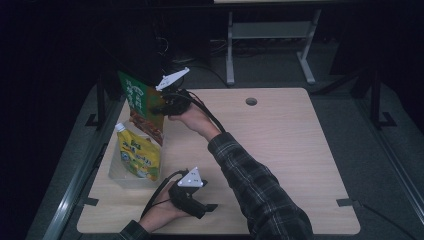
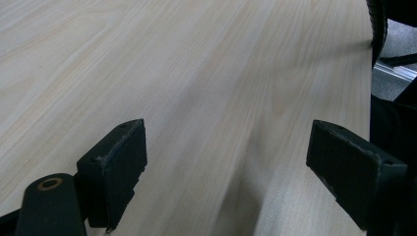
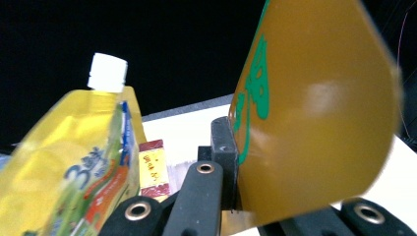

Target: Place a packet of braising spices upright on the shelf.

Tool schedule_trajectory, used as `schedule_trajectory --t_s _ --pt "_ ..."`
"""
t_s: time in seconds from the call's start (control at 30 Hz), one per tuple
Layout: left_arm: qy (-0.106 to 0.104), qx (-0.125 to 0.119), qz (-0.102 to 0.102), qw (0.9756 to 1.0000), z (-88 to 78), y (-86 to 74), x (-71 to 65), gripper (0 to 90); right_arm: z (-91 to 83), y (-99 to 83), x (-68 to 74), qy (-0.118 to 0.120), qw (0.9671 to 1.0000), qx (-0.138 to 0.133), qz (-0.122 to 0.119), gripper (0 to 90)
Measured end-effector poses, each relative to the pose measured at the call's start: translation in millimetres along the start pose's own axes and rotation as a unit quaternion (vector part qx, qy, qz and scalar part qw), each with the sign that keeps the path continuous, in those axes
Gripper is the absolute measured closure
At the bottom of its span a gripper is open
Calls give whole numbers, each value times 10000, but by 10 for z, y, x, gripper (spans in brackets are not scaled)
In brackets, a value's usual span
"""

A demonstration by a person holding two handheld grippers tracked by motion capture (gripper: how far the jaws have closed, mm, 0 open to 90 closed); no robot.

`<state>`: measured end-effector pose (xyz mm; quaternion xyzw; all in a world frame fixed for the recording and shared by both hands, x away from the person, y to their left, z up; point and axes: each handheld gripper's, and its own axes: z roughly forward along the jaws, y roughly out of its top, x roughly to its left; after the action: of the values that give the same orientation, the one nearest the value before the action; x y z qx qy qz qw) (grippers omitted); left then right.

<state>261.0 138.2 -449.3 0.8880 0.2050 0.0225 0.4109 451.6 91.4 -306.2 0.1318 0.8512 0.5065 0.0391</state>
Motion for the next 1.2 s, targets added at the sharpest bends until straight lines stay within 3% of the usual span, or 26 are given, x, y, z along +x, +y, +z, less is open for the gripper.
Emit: schedule_trajectory --t_s 0.23,0.47,0.63,0.93,1.07,1.2 --pt "-8 26 0 10000 -1 2 11 149 188 -78 -62 -15 9999 165 1 900" --pt "-44 104 45 9999 1 -3 29 148 347 -142 -35 -49 9990 452 30 881" --pt "-52 82 5 10000 3 -7 29 149 334 -120 -3 -97 9989 458 9 736" --pt "-52 127 76 9999 -9 -19 74 148 -99 -140 13 -274 9991 300 136 473" --pt "-55 69 -5 10000 -18 -27 84 148 -371 -296 39 -400 9988 261 102 420" --pt "-38 107 44 9999 -35 -29 95 149 -631 -511 93 -513 9983 203 162 386"
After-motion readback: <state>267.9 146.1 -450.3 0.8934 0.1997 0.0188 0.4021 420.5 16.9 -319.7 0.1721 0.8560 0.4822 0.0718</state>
